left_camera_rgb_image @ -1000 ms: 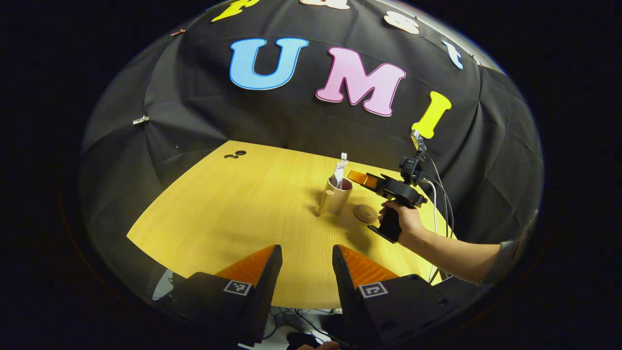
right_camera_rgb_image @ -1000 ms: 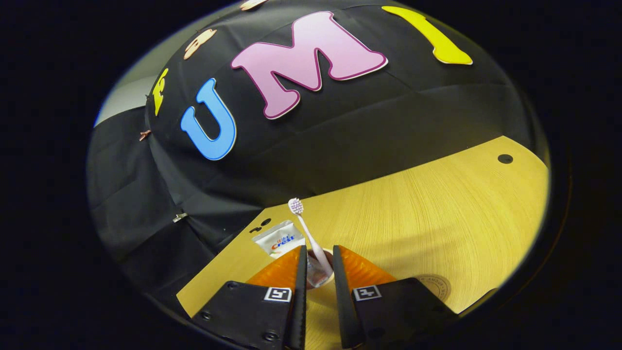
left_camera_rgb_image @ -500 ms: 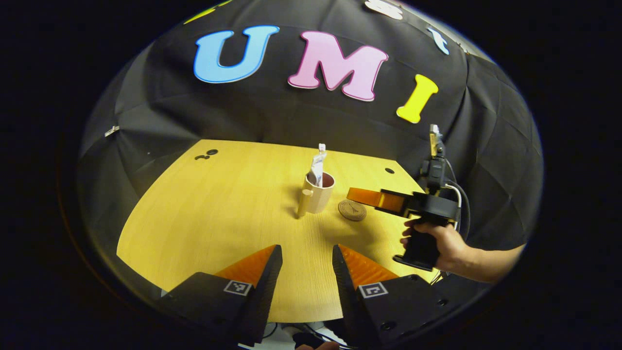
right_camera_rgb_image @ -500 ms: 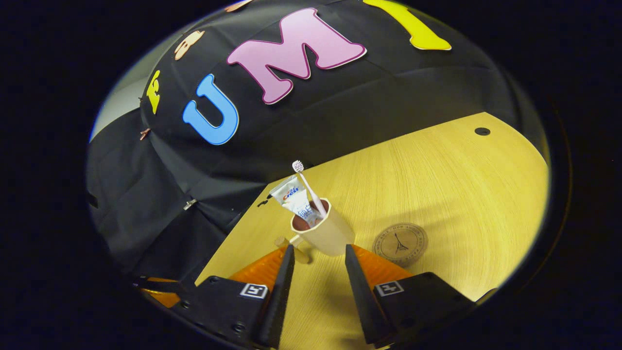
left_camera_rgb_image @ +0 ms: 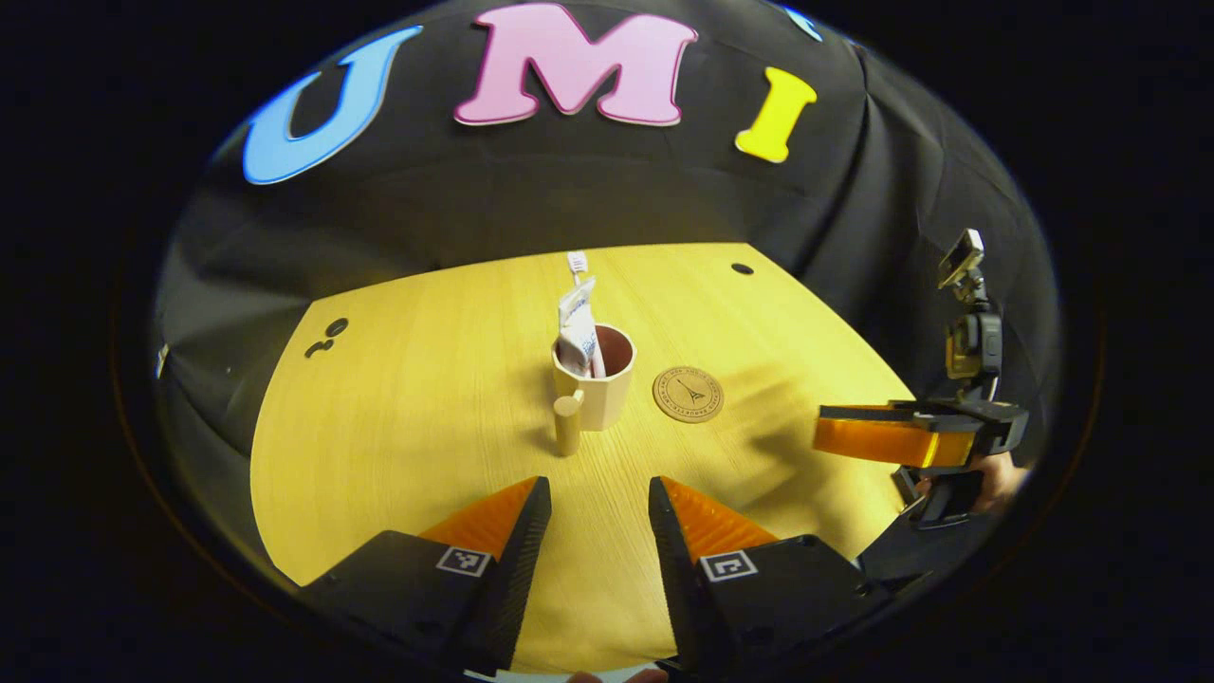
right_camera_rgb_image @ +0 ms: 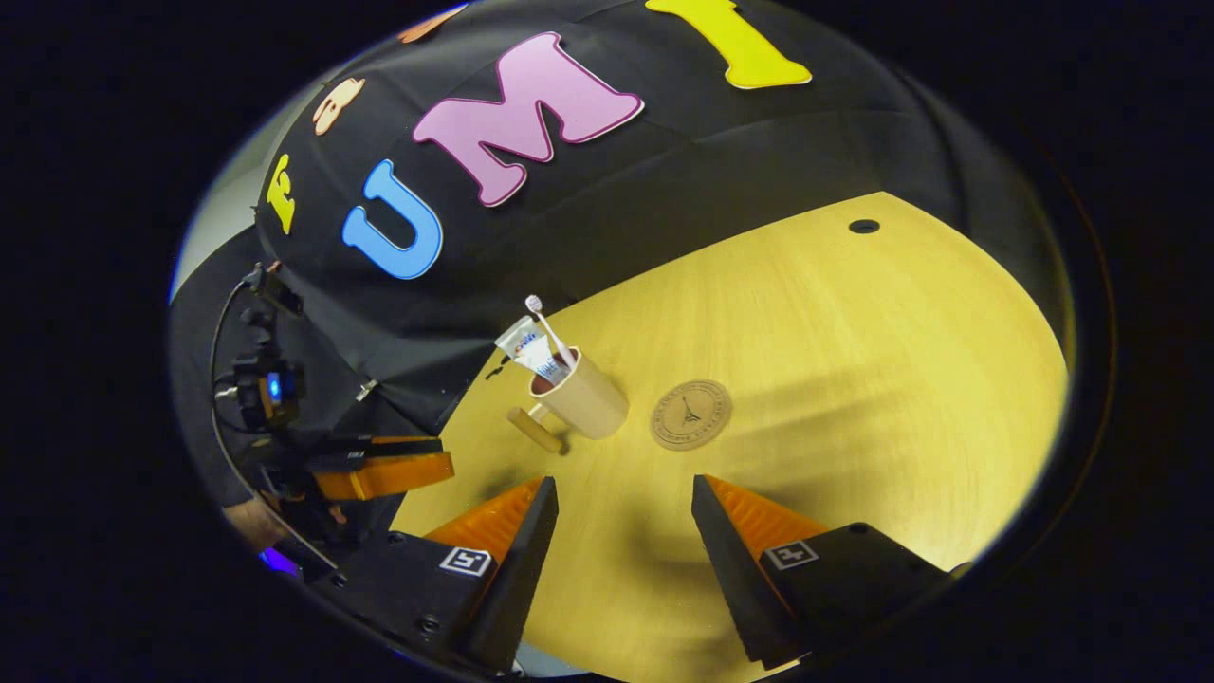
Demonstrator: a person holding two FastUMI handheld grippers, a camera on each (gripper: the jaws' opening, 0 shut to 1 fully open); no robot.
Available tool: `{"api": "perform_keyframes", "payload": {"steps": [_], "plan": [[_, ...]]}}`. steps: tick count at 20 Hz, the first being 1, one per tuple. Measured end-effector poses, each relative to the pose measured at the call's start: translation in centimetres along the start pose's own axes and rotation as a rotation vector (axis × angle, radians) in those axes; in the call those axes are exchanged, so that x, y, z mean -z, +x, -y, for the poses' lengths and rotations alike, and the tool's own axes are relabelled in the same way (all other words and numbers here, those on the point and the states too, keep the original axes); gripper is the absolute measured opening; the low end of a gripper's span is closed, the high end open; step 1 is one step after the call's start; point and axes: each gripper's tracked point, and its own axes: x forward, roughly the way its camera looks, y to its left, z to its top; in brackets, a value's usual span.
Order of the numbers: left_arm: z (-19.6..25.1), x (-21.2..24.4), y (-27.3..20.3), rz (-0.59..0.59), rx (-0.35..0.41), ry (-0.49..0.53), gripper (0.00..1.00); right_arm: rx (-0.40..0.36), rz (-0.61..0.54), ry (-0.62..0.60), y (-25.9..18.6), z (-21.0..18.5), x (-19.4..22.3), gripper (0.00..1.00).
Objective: Put the toothbrush and toothpaste on the desktop into the cup, then pick up the cup and place it on the coaster on the desktop.
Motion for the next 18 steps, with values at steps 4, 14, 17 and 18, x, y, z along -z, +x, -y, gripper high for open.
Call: {"api": "perform_keyframes", "payload": {"steps": [4,14,17,18], "plan": [[-0.8,-0.8,3.3,-0.085,0.023,0.057,0.65,0.047,0.008,0.006,-3.4,3.2,-0.4,0.88],[-2.3,-1.5,10.9,-0.303,0.038,0.14,0.74,0.171,0.037,0.16,-10.2,8.5,2.1,0.88],[-2.6,-1.6,12.3,-0.366,0.031,0.166,0.63,0.201,0.065,0.207,-11.6,9.9,2.0,0.88],[-2.7,-1.4,12.7,-0.389,0.029,0.175,0.61,0.208,0.077,0.223,-12.0,10.3,1.7,0.88]]}}
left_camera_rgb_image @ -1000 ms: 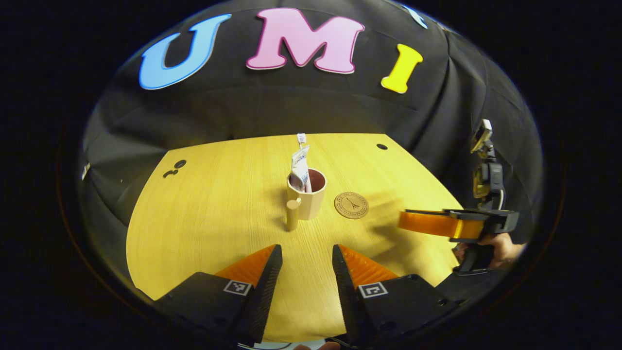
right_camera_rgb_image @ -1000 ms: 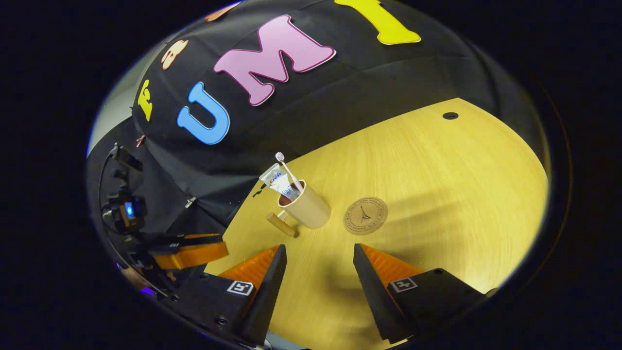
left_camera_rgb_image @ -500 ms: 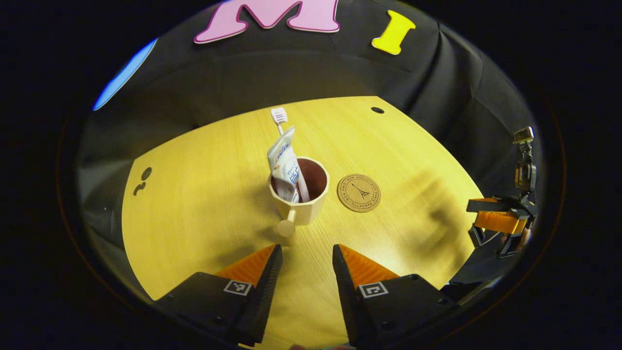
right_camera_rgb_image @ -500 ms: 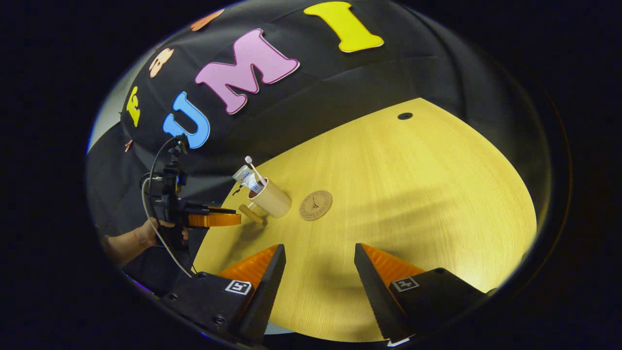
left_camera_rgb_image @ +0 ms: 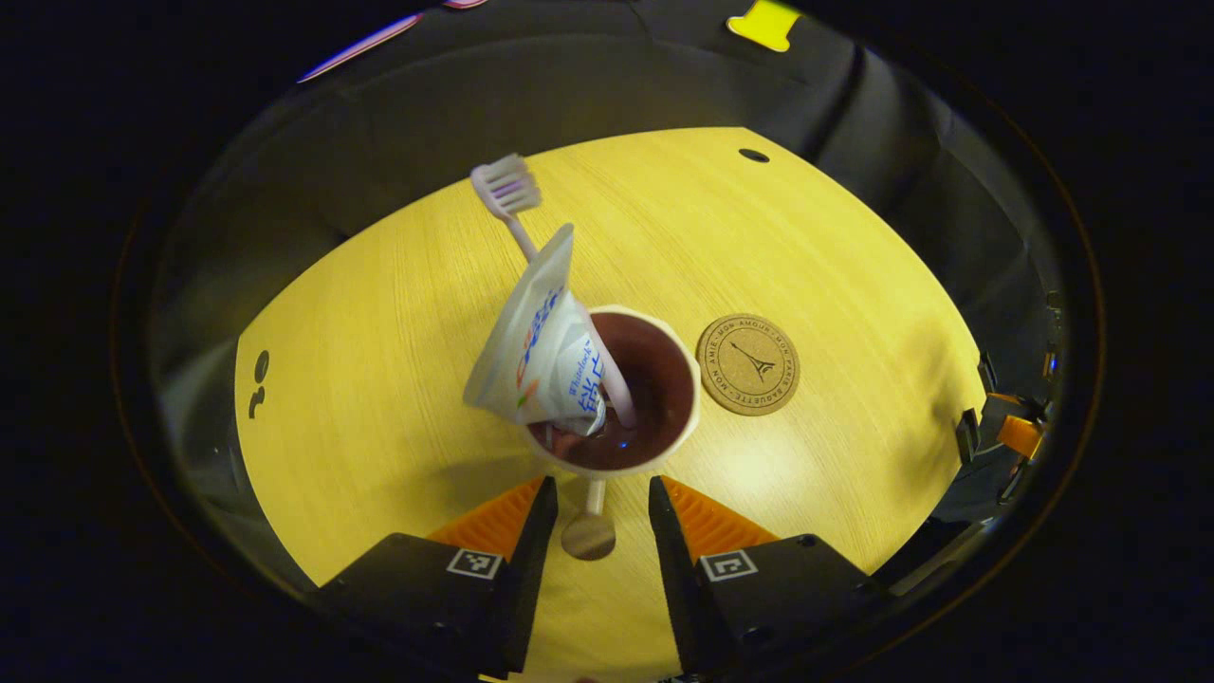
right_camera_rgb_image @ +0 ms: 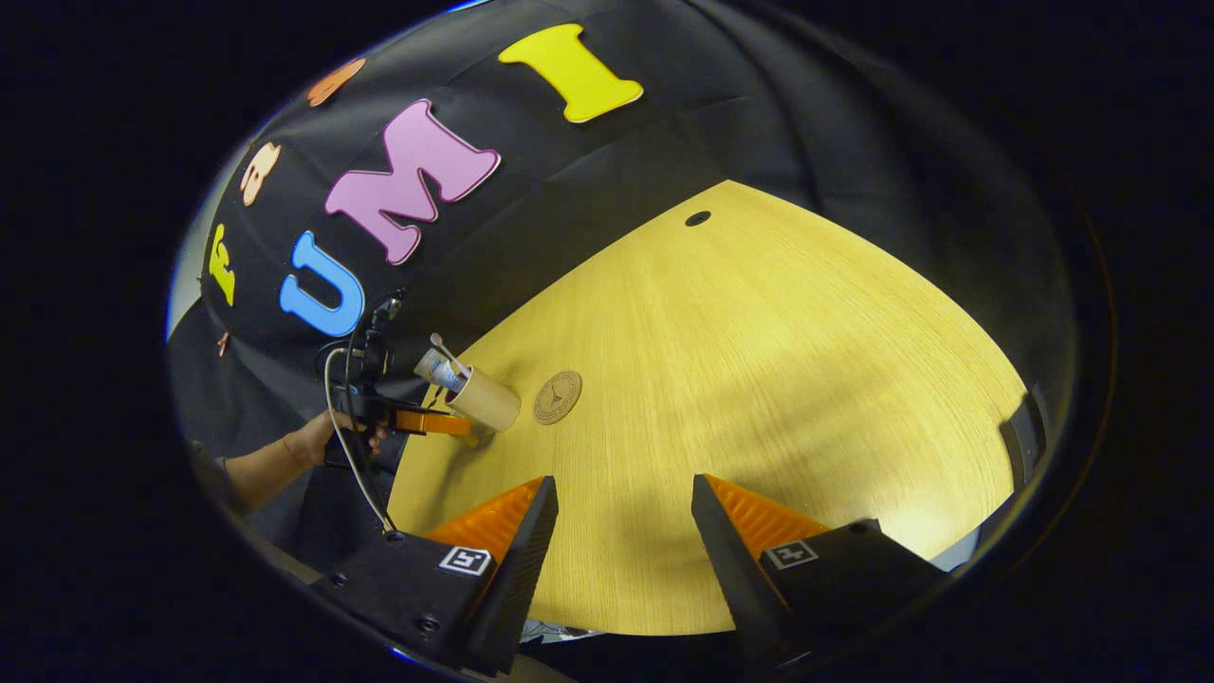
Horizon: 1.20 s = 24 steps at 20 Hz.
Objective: Put the toothbrush and toothpaste on the desktop into the cup, then pick up the cup and place it on the coaster on the desktop.
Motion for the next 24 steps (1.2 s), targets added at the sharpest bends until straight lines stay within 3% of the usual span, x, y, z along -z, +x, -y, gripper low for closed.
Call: {"api": "perform_keyframes", "payload": {"steps": [1,8,12,13,14,17,21,24], "plan": [[-0.1,-0.1,0.3,-0.02,-0.003,0.01,0.65,0.006,0.009,0.013,-0.2,0.3,-0.3,0.88],[0.0,0.2,1.2,-0.1,0.0,0.065,0.3,0.026,0.012,0.053,-0.6,1.3,-0.2,0.88],[-0.2,-0.1,1.2,-0.058,-0.023,0.047,0.24,0.021,0.004,0.055,-0.6,1.0,0.1,0.88],[-0.4,0.0,1.2,-0.047,-0.037,0.039,0.28,0.019,0.0,0.052,-0.5,1.0,0.1,0.88],[-0.4,0.0,1.1,-0.036,-0.042,0.028,0.23,0.018,-0.002,0.051,-0.6,1.0,0.1,0.88],[-0.1,-0.3,0.1,-0.009,-0.022,0.01,0.27,0.016,-0.001,0.056,-0.7,1.1,-0.4,0.88],[1.8,-1.0,-1.1,0.003,-0.007,0.063,0.17,0.01,0.005,0.055,-0.9,1.3,-1.1,0.88],[4.0,-2.1,-1.3,0.005,0.019,0.08,0.17,0.009,0.007,0.063,-1.0,1.4,-1.3,0.88]]}}
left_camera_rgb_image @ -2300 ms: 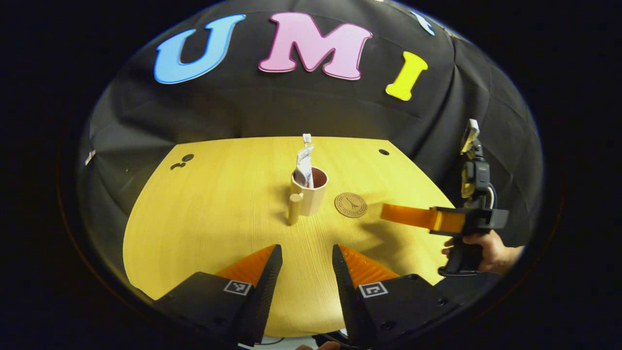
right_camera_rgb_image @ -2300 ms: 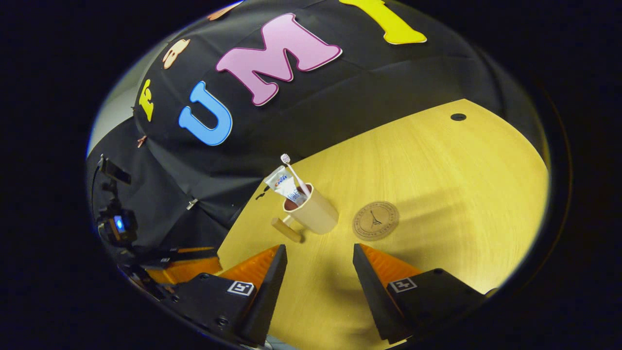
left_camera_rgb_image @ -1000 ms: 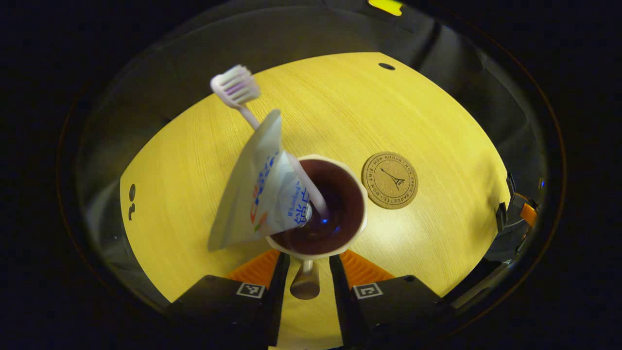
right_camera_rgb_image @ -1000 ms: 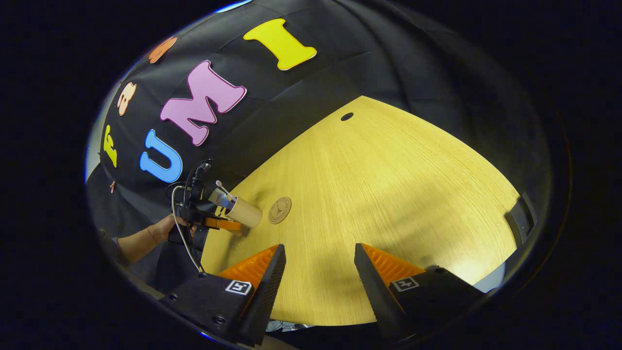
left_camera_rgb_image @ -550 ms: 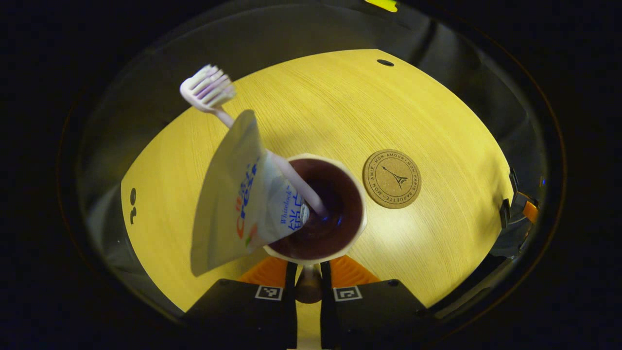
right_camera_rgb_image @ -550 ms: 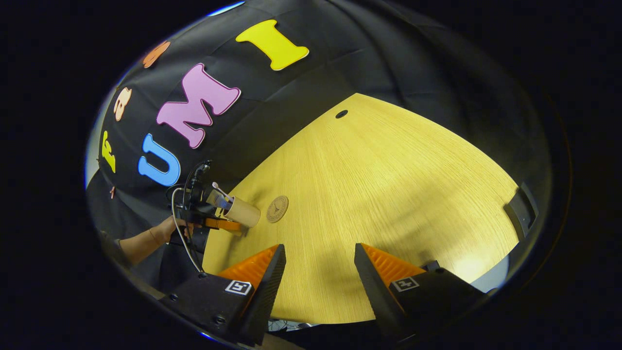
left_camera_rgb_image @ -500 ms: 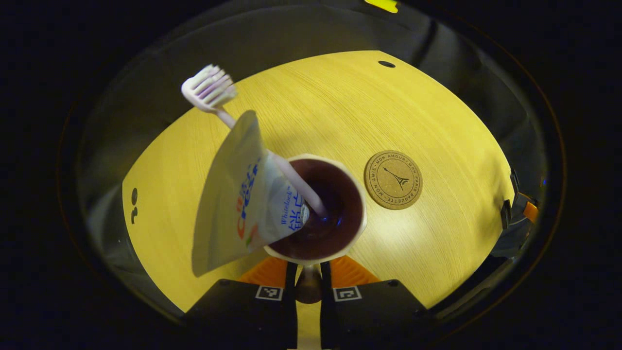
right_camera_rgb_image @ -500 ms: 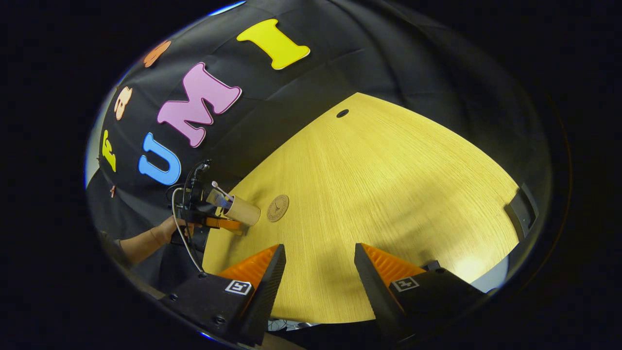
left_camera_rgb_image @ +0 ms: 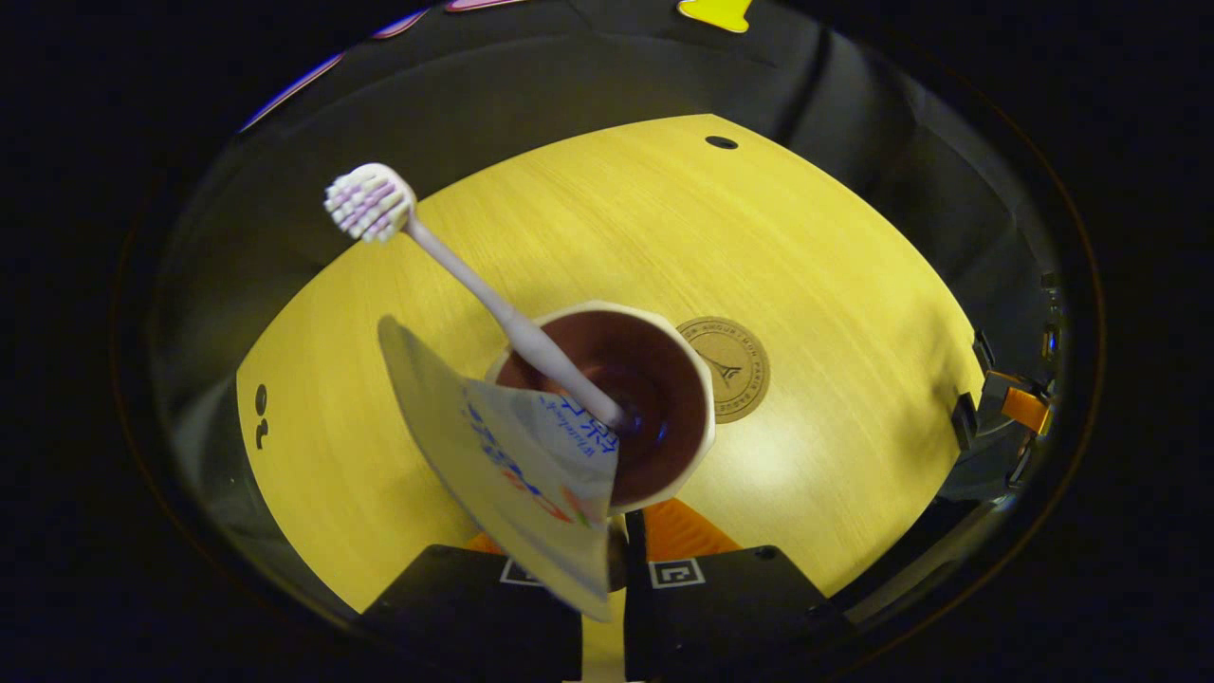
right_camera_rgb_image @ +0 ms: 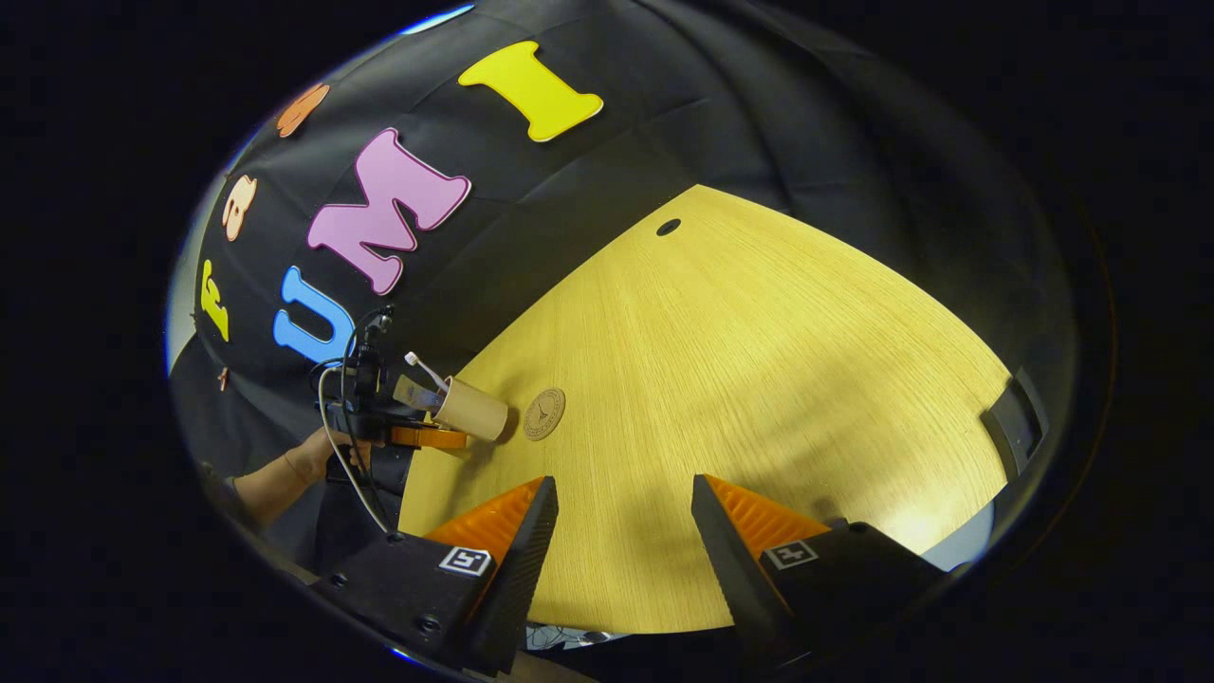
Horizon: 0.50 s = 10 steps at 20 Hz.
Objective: Put the toothbrush and toothpaste on the desktop into the cup, then pick up the cup and place it on the coaster on the desktop.
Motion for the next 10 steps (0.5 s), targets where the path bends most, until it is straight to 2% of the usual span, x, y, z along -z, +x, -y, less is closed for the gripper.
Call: {"api": "perform_keyframes", "payload": {"steps": [10], "plan": [[5.2,-3.0,1.5,-0.013,0.022,0.119,0.17,0.029,0.018,0.024,-1.4,2.3,-0.8,0.88]]}}
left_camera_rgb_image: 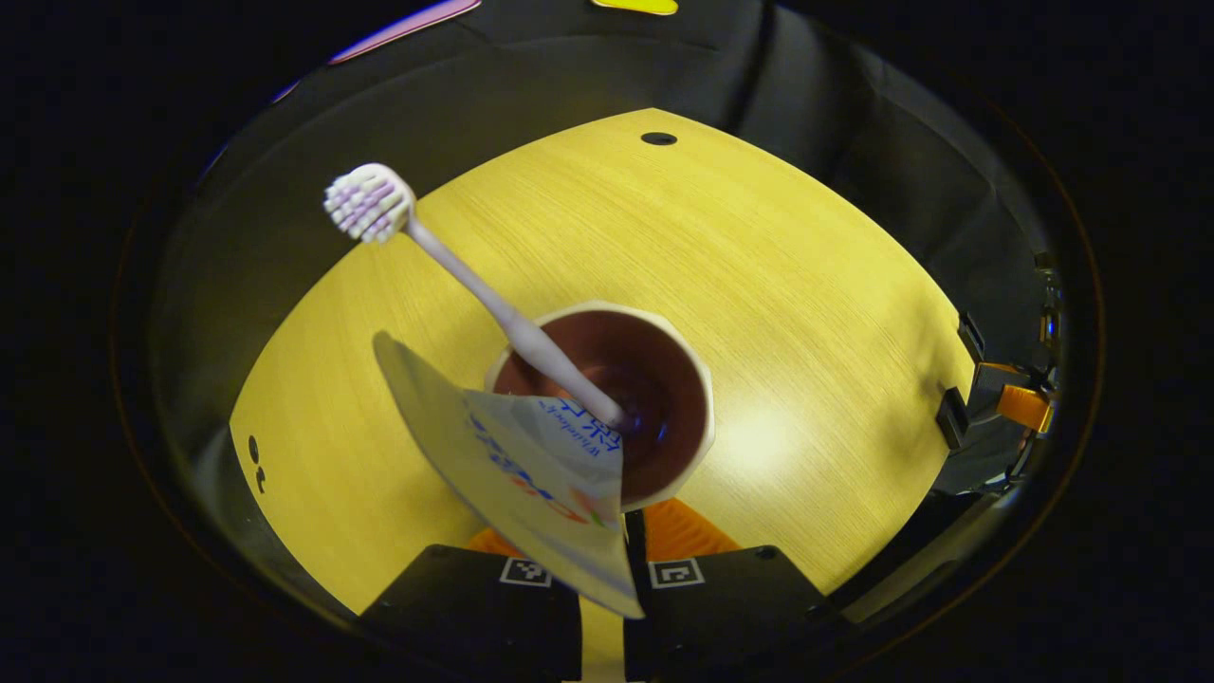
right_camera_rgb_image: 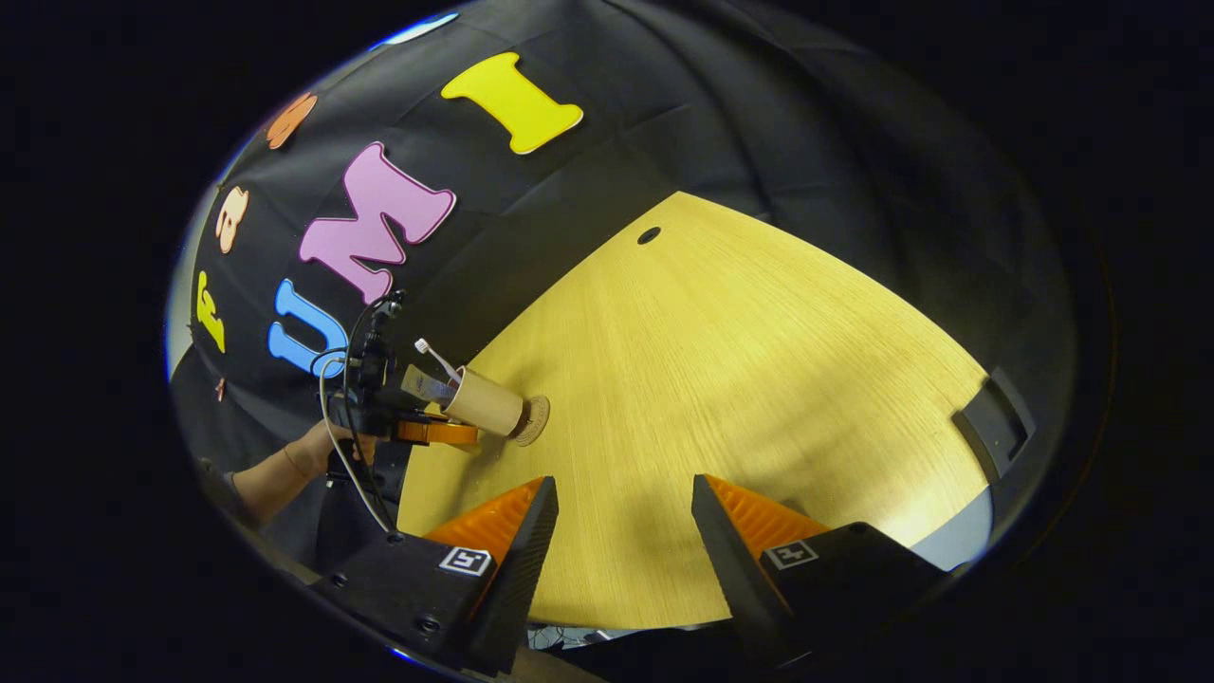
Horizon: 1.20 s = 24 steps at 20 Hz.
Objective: Put the toothbrush and toothpaste on the desktop into the cup, then pick up the cup and place it on the coaster on the desktop.
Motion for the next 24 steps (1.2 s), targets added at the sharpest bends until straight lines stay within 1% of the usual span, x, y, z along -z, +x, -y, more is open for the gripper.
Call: {"api": "perform_keyframes", "payload": {"steps": [7,9,16,17,19,20,21,22,23,24], "plan": [[1.4,-0.5,0.6,-0.021,-0.001,0.039,0.17,0.016,0.002,0.022,-0.5,1.4,-0.4,0.88],[1.5,-0.3,0.9,-0.025,-0.013,0.048,0.17,0.016,0.002,0.025,-0.7,1.5,-0.4,0.88],[1.5,0.0,1.6,-0.036,-0.03,0.048,0.17,0.022,-0.008,0.036,-0.9,2.1,-0.3,0.88],[1.4,0.2,1.6,-0.041,-0.037,0.046,0.2,0.021,-0.009,0.042,-0.9,2.1,-0.2,0.88],[0.9,0.1,1.5,-0.035,-0.074,0.055,0.27,0.022,-0.009,0.049,-1.0,2.1,-0.2,0.88],[1.1,0.3,1.7,-0.041,-0.065,0.055,0.32,0.023,-0.009,0.05,-1.0,2.1,-0.2,0.88],[1.3,0.6,1.8,-0.041,-0.062,0.056,0.43,0.024,-0.009,0.049,-1.0,2.1,-0.3,0.88],[1.4,0.7,1.8,-0.037,-0.063,0.064,0.49,0.023,-0.009,0.05,-1.1,2.1,-0.3,0.88],[1.5,0.7,1.6,-0.032,-0.06,0.068,0.63,0.022,-0.008,0.05,-1.1,2.0,-0.4,0.88],[1.6,0.7,1.4,-0.026,-0.059,0.067,0.69,0.021,-0.007,0.049,-1.2,1.9,-0.3,0.88]]}}
